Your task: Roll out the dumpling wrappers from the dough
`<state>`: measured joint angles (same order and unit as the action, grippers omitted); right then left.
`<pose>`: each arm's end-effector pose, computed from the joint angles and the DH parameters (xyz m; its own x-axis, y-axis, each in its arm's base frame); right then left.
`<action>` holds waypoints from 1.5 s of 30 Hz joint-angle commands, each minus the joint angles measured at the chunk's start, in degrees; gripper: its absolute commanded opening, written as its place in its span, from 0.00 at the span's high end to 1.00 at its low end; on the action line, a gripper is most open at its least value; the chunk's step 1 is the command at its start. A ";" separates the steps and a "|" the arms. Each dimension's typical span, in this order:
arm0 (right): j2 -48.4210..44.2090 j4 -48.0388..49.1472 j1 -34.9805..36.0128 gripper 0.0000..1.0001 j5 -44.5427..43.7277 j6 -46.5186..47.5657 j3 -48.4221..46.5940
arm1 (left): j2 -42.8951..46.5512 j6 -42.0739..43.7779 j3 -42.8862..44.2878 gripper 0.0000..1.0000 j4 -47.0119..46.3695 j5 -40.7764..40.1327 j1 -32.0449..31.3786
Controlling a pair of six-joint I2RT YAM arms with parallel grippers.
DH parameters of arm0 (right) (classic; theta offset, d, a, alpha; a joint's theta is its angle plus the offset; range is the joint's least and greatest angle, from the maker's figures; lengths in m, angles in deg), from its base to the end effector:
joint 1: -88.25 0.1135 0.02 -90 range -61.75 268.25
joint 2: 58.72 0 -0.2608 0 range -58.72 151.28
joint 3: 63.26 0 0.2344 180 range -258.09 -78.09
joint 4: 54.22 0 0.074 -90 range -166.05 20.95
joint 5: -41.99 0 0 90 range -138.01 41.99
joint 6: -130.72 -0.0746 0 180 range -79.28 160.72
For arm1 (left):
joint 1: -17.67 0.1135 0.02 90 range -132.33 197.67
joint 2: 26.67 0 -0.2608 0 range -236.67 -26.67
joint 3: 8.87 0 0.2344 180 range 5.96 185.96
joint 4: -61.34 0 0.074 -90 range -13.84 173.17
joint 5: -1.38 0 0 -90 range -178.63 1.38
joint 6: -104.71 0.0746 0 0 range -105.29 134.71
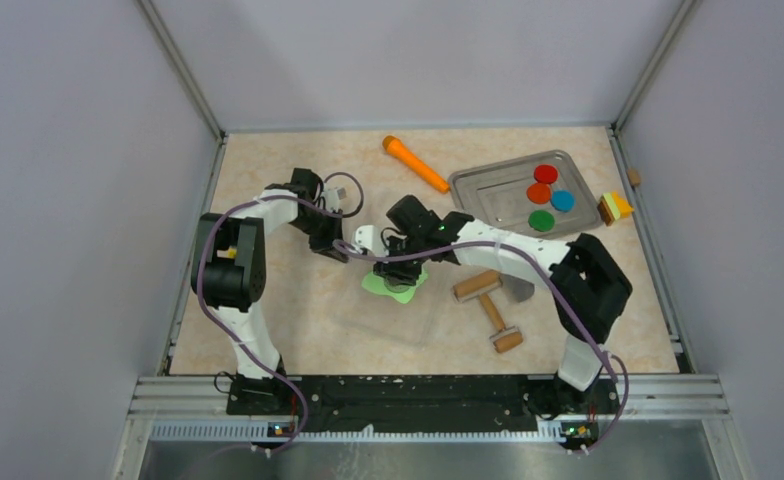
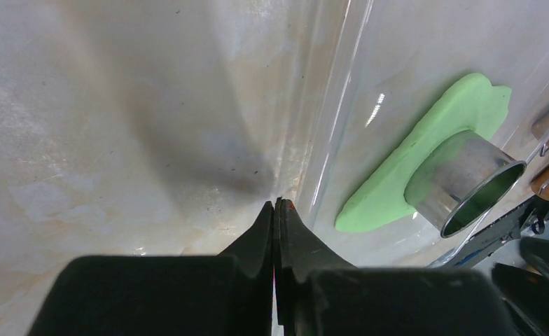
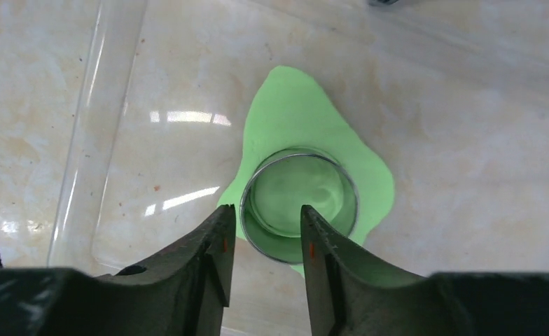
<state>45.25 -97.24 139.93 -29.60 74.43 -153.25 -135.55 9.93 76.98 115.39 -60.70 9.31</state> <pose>0.2229 0.3200 0.1885 0.0397 -0.7990 -0.6001 -0.9966 0.0120 -0.0819 0.3426 -0.0856 0.1322 -0.9803 0.0696 -0.1848 0.1509 0.8678 -0.4734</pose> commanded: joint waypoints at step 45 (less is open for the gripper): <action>6.05 2.49 -14.50 0.90 13.75 -39.87 1.81 | 1.06 -4.62 -5.24 0.86 -6.44 15.07 -13.14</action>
<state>50.54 -97.30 125.17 -16.79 34.76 -151.63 -132.71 2.79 70.97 107.89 -44.55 -2.88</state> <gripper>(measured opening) 0.148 0.174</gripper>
